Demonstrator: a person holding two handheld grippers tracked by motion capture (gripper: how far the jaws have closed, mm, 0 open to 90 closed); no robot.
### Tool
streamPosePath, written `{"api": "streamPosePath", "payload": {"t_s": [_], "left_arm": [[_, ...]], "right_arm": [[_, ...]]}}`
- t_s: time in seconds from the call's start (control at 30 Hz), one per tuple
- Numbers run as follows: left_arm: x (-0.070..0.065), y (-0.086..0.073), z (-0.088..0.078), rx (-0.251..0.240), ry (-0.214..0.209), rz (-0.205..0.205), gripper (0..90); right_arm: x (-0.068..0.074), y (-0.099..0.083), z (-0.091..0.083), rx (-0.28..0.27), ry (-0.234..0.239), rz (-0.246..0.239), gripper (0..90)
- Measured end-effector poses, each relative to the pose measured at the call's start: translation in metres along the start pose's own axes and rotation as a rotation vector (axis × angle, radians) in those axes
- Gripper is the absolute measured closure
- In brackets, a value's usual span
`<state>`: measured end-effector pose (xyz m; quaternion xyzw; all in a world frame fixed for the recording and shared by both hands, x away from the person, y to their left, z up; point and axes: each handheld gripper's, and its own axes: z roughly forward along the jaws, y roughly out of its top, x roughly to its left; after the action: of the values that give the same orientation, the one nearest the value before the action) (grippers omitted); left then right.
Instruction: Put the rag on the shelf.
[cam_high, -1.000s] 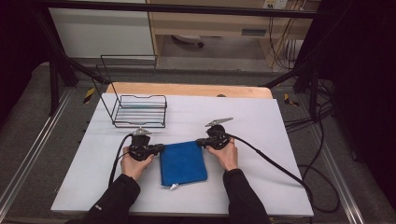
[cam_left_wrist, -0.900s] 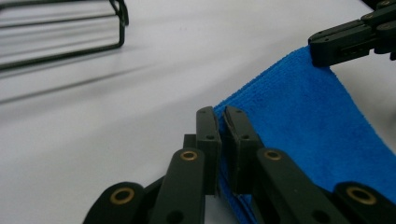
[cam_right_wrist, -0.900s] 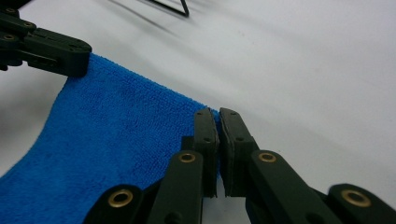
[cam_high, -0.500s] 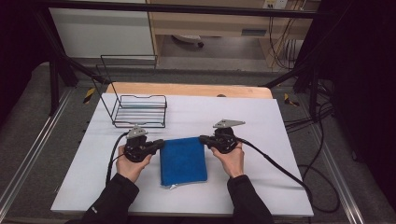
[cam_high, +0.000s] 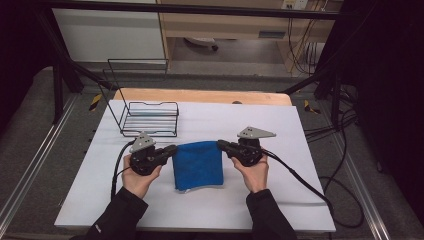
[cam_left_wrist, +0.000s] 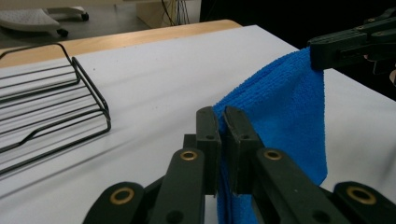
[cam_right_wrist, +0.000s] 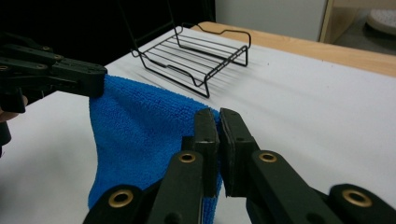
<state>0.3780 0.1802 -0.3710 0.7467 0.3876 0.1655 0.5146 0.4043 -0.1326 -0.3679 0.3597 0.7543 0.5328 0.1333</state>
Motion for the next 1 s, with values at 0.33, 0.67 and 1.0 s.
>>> {"api": "streamPosePath", "payload": {"t_s": [0.33, 0.67, 1.0], "left_arm": [[-0.004, 0.008, -0.014, -0.064, 0.005, 0.024, 85.0], [-0.002, 0.017, -0.027, -0.115, 0.012, 0.028, 85.1], [-0.001, 0.029, -0.040, -0.165, 0.025, 0.053, 85.1]], "right_arm": [[0.012, 0.006, -0.010, -0.076, -0.005, -0.039, 86.7], [0.025, 0.014, -0.014, -0.141, -0.001, -0.064, 86.8], [0.035, 0.024, -0.017, -0.198, -0.016, -0.089, 86.9]]}}
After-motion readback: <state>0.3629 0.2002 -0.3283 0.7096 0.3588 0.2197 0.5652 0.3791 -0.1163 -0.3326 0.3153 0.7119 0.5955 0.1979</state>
